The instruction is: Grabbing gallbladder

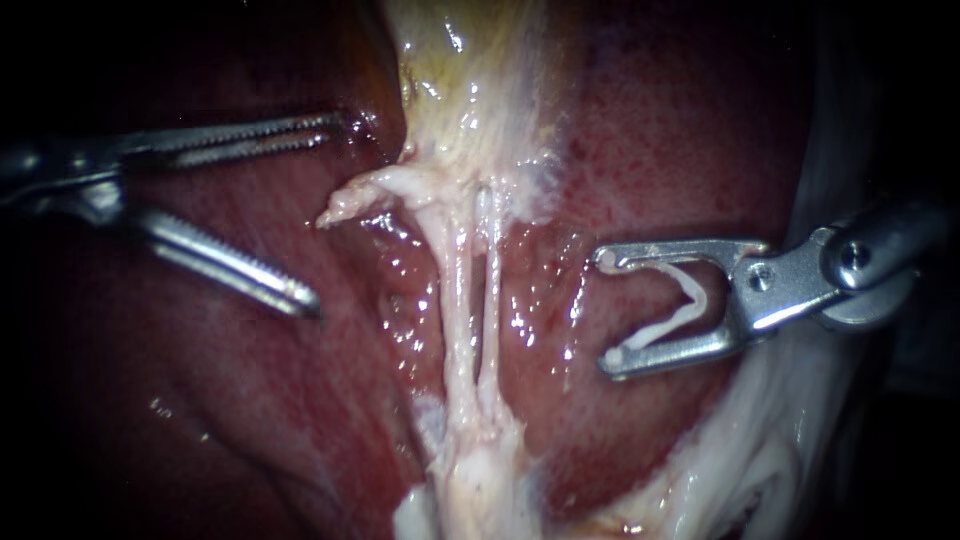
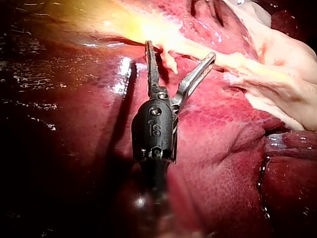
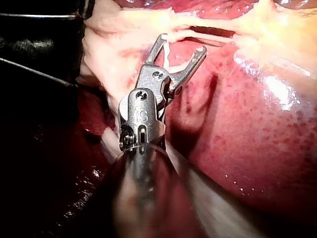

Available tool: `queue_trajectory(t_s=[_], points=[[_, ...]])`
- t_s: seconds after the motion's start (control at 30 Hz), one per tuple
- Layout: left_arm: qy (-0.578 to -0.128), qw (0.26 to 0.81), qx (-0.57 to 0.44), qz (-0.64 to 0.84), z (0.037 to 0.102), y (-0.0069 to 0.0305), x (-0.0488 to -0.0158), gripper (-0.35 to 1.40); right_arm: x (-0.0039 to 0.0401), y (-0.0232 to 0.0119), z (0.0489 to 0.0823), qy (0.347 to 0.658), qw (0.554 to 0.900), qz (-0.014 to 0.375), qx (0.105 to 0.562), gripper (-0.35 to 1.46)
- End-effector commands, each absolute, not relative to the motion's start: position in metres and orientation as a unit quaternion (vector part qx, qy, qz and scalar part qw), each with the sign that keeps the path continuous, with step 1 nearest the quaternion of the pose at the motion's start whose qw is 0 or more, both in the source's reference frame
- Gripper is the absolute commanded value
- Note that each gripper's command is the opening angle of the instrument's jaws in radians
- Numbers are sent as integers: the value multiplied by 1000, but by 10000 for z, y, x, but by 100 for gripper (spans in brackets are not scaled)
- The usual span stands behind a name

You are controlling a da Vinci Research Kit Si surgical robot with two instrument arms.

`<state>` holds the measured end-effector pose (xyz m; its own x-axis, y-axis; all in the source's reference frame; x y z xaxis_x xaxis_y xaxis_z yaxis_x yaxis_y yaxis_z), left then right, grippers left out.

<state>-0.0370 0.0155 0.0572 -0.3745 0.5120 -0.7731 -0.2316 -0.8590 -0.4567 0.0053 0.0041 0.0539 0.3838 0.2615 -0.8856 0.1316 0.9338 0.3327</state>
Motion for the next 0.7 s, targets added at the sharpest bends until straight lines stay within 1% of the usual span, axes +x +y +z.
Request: queue_trajectory(t_s=[0.03,0.1,0.13,0.23,0.37,0.4,0.57,0.63,0.7], points=[[-136,228,-510,818,580,156,-372,88,53,41,539,554,813,40,177,50],[-133,228,-510,819,597,159,-376,81,53,41,539,554,813,40,177,50],[-129,229,-510,819,606,159,-378,74,53,41,539,554,813,40,177,50],[-138,236,-510,816,625,157,-383,61,53,41,539,554,813,40,177,50],[-147,245,-509,812,645,151,-385,34,53,41,539,554,813,40,177,50],[-148,247,-508,812,646,149,-383,31,53,41,539,554,813,40,177,50],[-157,256,-507,808,638,152,-377,29,53,41,539,554,813,40,177,50],[-162,261,-507,806,632,154,-375,11,53,41,539,554,813,40,177,50],[-166,266,-506,804,628,155,-373,-18,53,41,539,554,813,40,177,50]])
